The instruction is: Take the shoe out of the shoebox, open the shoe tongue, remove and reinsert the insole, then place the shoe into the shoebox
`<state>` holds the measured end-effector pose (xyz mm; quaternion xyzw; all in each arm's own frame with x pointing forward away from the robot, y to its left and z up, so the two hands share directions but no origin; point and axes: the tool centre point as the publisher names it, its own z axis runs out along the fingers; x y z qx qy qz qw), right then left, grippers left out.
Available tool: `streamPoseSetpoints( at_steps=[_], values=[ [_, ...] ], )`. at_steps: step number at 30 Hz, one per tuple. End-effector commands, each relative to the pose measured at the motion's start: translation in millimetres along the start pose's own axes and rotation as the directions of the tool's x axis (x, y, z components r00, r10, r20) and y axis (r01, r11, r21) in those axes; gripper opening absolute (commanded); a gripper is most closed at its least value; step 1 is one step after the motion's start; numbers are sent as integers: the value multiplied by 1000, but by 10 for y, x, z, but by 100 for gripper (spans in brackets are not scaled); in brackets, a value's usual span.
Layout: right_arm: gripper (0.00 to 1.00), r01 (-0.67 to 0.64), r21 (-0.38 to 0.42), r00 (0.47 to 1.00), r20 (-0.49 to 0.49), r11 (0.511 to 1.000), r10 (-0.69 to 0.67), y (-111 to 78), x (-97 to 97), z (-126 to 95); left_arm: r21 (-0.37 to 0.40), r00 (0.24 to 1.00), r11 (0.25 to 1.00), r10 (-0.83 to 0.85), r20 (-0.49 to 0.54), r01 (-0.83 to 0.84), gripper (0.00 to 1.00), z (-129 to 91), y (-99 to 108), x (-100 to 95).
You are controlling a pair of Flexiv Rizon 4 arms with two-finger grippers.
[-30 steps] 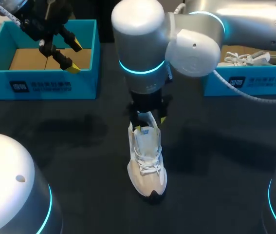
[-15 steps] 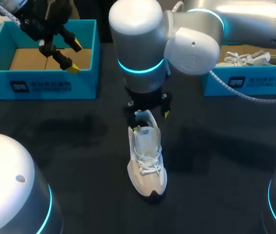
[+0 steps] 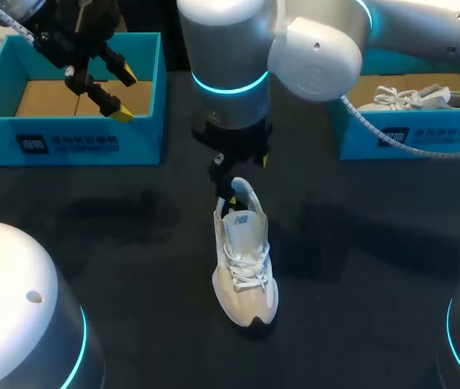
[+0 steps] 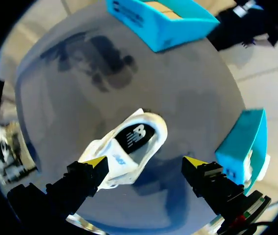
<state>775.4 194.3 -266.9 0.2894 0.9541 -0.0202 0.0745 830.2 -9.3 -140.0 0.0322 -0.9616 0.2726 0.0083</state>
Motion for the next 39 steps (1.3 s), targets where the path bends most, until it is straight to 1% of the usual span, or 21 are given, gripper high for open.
streamPoseSetpoints(
  at_steps=[1, 2, 13, 15, 16, 17, 20, 23, 24, 28, 29, 33, 39],
  values=[
    [100, 472, -45, 880, 87, 881, -467, 142, -42, 3, -2, 1000, 1000, 1, 0, -1, 100, 0, 2, 1],
    [100, 435, 0, 898, 74, 900, -434, 108, -97, 24, -2, 1000, 1000, 1, 0, -1, 100, 0, 2, 1],
    [100, 435, 0, 898, 74, 900, -434, 108, -97, 24, -2, 1000, 1000, 1, 0, -1, 100, 0, 2, 1],
    [100, 456, -13, 889, 45, 890, -455, 175, -123, 122, -2, 1000, 1000, 1, 0, -1, 100, 0, 2, 1],
    [100, 456, -37, 890, 48, 889, -454, 209, -150, 181, -2, 1000, 1000, 1, 0, -1, 100, 0, 2, 1],
    [100, 453, -42, 891, 44, 890, -452, 215, -169, 233, -2, 1000, 1000, 1, 0, -1, 100, 0, 2, 1],
    [100, 454, -67, 891, 45, 888, -452, 311, -205, 345, -2, 1000, 1000, 1, 0, -1, 100, 0, 2, 1],
    [100, 472, -82, 882, 30, 878, -471, 379, -224, 508, -2, 1000, 1000, 1, 0, -1, 100, 0, 2, 1],
    [100, 481, -100, 877, 35, 871, -480, 390, -234, 563, -2, 1000, 1000, 1, 0, -1, 100, 0, 2, 1],
    [100, 499, -117, 867, 42, 859, -497, 420, -293, 740, -2, 1000, 1000, 1, 0, -1, 100, 0, 2, 1],
    [100, 514, -125, 858, 50, 849, -512, 424, -307, 779, -2, 1000, 1000, 1, 0, -1, 100, 0, 2, 1],
    [100, 535, -113, 844, 29, 838, -535, 412, -354, 920, -2, 1000, 1000, 1, 0, -1, 100, 0, 2, 1],
    [100, 549, -130, 834, 19, 826, -551, 408, -419, 1083, -2, 1000, 1000, 1, 0, -1, 100, 0, 2, 1]
  ],
)
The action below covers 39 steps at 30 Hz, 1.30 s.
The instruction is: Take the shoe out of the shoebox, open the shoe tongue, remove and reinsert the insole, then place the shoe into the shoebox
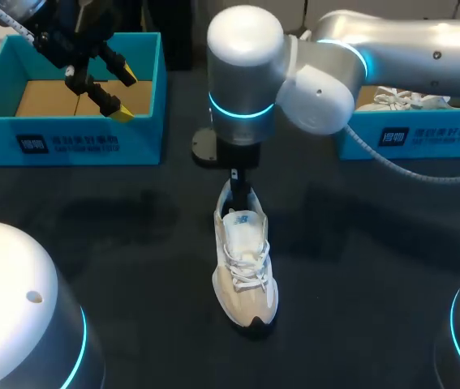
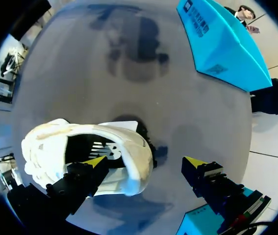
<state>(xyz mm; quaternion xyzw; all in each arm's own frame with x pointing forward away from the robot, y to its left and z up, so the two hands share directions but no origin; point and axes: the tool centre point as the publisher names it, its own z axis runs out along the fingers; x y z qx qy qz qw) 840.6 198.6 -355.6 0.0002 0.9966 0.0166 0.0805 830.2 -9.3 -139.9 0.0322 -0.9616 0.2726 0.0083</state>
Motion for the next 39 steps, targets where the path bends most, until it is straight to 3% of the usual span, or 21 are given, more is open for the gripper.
streamPoseSetpoints(
  at_steps=[1, 3, 5, 8, 10, 12, 17, 19, 20, 21, 27, 31, 33, 39],
  values=[
    [100, 8, -24, 1000, -12, 1000, -9, -25, -50, 148, -2, 1000, 1000, 1, 0, -1, 100, 0, 1, 2],
    [100, 16, -23, 1000, -22, 1000, -17, -18, -71, 201, -2, 1000, 1000, 1, 0, -1, 100, 0, 1, 2],
    [90, 20, -20, 999, -36, 1000, -20, -13, -79, 250, -2, 1000, 1000, 1, 0, -1, 100, 0, 1, 2],
    [86, 26, -26, 998, -50, 999, -27, 2, -80, 306, -2, 1000, 1000, 1, 0, -1, 100, 0, 1, 2],
    [78, 35, -26, 997, -61, 999, -37, 28, -84, 336, -2, 1000, 1000, 1, 0, -1, 100, 0, 1, 2],
    [56, 43, -20, 997, -69, 999, -44, 47, -84, 353, -2, 1000, 1000, 1, 0, -1, 100, 0, 1, 2],
    [42, 38, -6, 995, -88, 999, -39, 51, -59, 377, -2, 1000, 1000, 1, 0, -1, 100, 0, 1, 2],
    [25, 38, 2, 995, -95, 999, -38, 54, -30, 387, -2, 1000, 1000, 1, 0, -1, 100, 0, 1, 2],
    [6, 38, 3, 994, -99, 999, -37, 57, -14, 394, -2, 1000, 1000, 1, 0, -1, 100, 0, 1, 2],
    [0, 38, 13, 994, -107, 999, -36, 59, -1, 402, -2, 1000, 1000, 1, 0, -1, 100, 0, 1, 2],
    [0, 19, 24, 996, -92, 1000, -17, 63, 34, 338, -2, 1000, 1000, 1, 0, -1, 100, 0, 1, 2],
    [0, 7, 36, 997, -74, 999, -4, 21, 3, 119, -2, 1000, 1000, 1, 0, -1, 100, 0, 1, 2],
    [0, -1, 38, 999, -50, 999, 3, -41, -28, -100, -2, 1000, 1000, 1, 0, -1, 100, 0, 1, 2],
    [0, 8, 58, 995, -100, 998, -2, -199, -134, -706, -2, 1000, 1000, 1, 0, -1, 100, 0, 1, 2]
  ],
)
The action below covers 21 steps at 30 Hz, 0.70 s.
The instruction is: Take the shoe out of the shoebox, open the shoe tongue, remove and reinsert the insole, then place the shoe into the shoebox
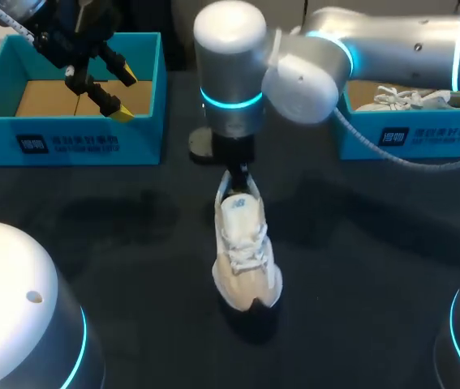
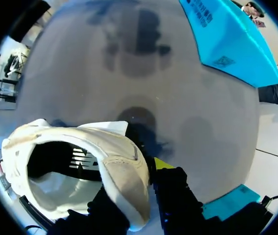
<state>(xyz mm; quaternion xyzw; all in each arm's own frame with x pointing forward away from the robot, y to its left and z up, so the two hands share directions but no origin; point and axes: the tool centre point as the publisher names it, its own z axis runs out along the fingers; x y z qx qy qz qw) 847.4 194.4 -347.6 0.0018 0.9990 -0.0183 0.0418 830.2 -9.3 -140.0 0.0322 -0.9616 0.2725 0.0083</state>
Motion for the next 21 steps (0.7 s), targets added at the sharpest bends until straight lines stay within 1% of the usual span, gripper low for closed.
streamPoseSetpoints(
  at_steps=[1, 2, 3, 7, 10, 11, 16, 20, 21],
  values=[
    [0, 16, -19, 1000, -8, 1000, -16, -209, -22, -736, -2, 1000, 1000, 1, 0, -1, 100, 0, 2, 1],
    [0, 24, -21, 1000, -18, 1000, -24, -226, -35, -825, -2, 1000, 1000, 1, 0, -1, 100, 0, 2, 1],
    [0, 24, -17, 1000, -13, 1000, -24, -256, -47, -918, -2, 1000, 1000, 1, 0, -1, 100, 0, 2, 1],
    [0, 42, -43, 999, 12, 998, -41, -343, -112, -1254, -2, 1000, 1000, 1, 0, -1, 100, 0, 2, 1],
    [0, 64, -28, 998, 25, 998, -63, -408, -167, -1439, -2, 1000, 1000, 1, 0, -1, 100, 0, 2, 1],
    [0, 67, -11, 998, 23, 998, -67, -430, -189, -1488, -2, 1000, 1000, 1, 0, -1, 100, 0, 2, 1],
    [0, 106, 15, 994, 24, 994, -107, -492, -308, -1671, -2, 1000, 1000, 1, 0, -1, 100, 0, 2, 1],
    [0, 125, 2, 992, 33, 992, -125, -529, -399, -1761, -2, 1000, 1000, 1, 0, -1, 100, 0, 2, 1],
    [0, 107, -2, 993, 53, 994, -107, -538, -415, -1775, -2, 1000, 1000, 1, 0, -1, 100, 0, 2, 1]
  ],
)
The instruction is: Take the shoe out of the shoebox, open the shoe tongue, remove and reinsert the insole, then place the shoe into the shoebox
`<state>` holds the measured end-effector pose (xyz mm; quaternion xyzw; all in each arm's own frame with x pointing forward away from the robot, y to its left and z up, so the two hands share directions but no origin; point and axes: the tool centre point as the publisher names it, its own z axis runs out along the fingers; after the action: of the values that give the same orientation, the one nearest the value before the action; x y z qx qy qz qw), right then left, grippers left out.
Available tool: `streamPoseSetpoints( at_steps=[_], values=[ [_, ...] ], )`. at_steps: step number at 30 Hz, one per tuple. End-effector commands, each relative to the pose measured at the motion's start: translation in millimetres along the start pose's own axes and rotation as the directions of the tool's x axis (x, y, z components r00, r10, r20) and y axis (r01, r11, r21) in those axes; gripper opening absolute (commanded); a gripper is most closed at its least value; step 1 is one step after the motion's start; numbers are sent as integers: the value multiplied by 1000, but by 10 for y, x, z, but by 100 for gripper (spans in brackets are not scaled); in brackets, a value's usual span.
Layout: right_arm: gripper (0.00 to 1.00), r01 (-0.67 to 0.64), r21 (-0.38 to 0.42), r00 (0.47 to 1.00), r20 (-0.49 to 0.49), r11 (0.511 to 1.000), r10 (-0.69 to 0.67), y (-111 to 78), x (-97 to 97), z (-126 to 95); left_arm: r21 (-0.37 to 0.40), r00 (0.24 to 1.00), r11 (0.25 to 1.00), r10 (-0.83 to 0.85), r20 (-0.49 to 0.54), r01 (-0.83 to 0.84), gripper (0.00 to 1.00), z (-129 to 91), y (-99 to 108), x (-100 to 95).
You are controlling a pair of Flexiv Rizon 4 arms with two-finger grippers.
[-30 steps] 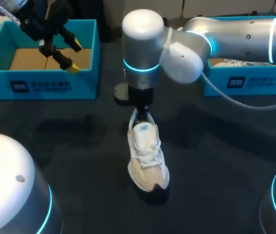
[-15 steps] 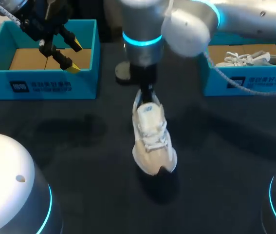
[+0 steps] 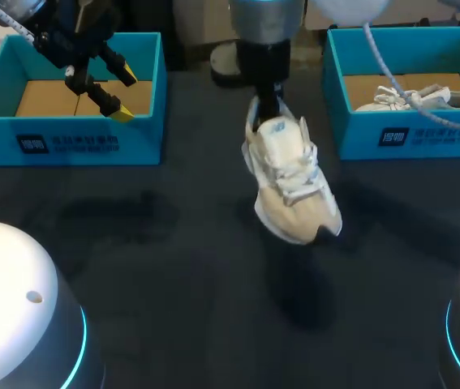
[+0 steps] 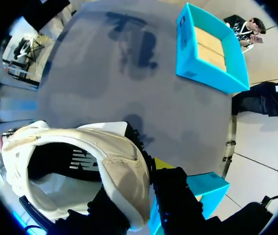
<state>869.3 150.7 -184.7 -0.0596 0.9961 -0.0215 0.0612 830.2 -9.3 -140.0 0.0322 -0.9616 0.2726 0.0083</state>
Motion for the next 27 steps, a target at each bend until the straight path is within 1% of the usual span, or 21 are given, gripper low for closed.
streamPoseSetpoints(
  at_steps=[1, 23, 27],
  values=[
    [0, -8, -16, 1000, 20, 1000, 8, -54, -71, -192, -2, 1000, 1000, 1, 0, -1, 100, 0, 2, 2],
    [0, -8, -16, 1000, 20, 1000, 8, -54, -71, -192, -2, 1000, 1000, 1, 0, -1, 100, 0, 2, 2],
    [0, -39, -28, 999, 30, 999, 40, -327, -239, -116, -2, 1000, 1000, 1, 0, -1, 100, 0, 2, 2]
  ],
)
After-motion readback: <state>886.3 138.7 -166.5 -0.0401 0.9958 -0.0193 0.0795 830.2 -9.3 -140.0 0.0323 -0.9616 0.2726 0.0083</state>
